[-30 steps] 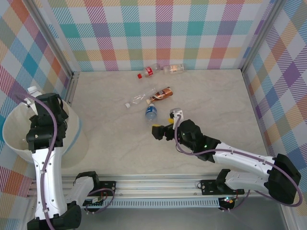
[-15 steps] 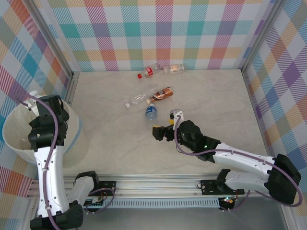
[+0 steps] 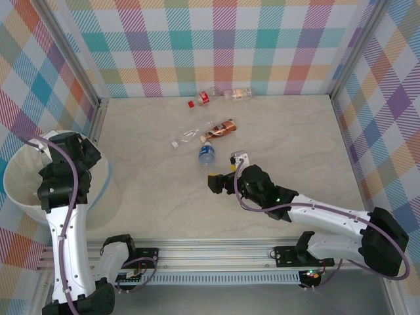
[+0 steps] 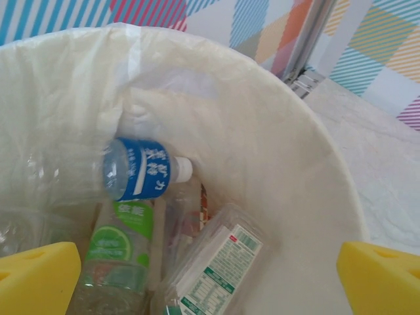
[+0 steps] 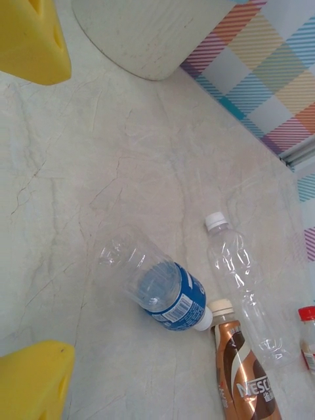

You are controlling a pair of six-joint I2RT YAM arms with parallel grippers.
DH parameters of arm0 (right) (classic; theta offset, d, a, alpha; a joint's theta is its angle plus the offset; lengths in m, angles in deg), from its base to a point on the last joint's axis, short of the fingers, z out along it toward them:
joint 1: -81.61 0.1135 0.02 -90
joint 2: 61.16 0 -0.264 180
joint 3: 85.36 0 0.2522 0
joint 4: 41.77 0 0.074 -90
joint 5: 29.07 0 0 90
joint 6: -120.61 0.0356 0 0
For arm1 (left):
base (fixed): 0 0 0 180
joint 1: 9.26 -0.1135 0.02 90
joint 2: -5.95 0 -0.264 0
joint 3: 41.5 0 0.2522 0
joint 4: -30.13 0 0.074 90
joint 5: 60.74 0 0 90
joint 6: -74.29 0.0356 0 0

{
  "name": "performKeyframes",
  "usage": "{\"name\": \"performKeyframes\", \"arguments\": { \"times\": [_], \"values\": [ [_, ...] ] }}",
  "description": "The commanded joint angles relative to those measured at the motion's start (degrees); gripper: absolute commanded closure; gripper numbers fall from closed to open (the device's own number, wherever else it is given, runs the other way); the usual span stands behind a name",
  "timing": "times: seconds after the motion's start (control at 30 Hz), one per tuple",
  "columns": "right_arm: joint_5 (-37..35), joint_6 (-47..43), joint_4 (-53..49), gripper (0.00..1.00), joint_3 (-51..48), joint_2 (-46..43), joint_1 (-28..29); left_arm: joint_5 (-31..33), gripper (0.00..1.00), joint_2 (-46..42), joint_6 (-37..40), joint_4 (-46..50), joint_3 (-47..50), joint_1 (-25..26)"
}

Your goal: Put the plastic bottles in the bin

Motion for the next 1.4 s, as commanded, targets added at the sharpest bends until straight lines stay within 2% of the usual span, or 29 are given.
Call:
{"name": "performKeyframes", "arguments": {
  "times": [0.0,0.23,0.33,0.43,0.5,0.57,0.7,0.87,0.97,1.13,1.37],
  "values": [
    [-2.3,0.7,-0.7,0.00,2.2,0.9,0.0,-7.2,0.00,-2.5,0.5,-0.7,-2.2,-1.0],
    [-5.0,2.5,-4.9,0.00,4.3,3.7,-0.1,-22.9,0.00,-2.6,-0.9,-1.5,-3.2,-1.0],
    [-9.4,7.0,-9.8,0.00,5.8,5.6,-0.4,-29.6,0.00,-2.7,-2.4,-3.4,-3.1,-1.0],
    [-10.1,13.3,-15.8,0.00,7.6,8.5,-2.2,-40.3,0.00,-2.2,-4.6,-6.9,-3.0,-0.9],
    [-10.0,16.6,-19.4,0.00,9.2,11.3,-3.1,-50.6,0.00,-1.0,-7.3,-10.4,-2.4,-0.8],
    [-8.7,17.4,-20.7,0.00,10.8,14.0,-3.5,-55.7,0.00,-0.5,-10.2,-14.0,-1.2,-0.1],
    [-1.4,13.5,-18.4,0.00,15.5,19.7,-3.8,-57.2,0.00,-1.3,-12.6,-18.0,1.1,2.5],
    [2.6,12.3,-15.8,0.00,21.3,26.1,-3.8,-61.4,0.00,-1.3,-12.9,-20.1,3.2,5.9],
    [4.2,12.3,-15.7,0.00,24.7,29.6,-3.8,-61.1,0.00,-0.9,-12.0,-19.8,4.3,7.3],
    [2.4,13.9,-16.4,0.00,29.0,34.9,-3.8,-60.0,0.00,0.0,-11.3,-20.4,6.1,8.3],
    [-5.1,17.9,-21.3,0.00,36.1,43.6,-3.8,-60.0,0.00,1.1,-11.0,-21.3,7.3,9.7]
  ]
}}
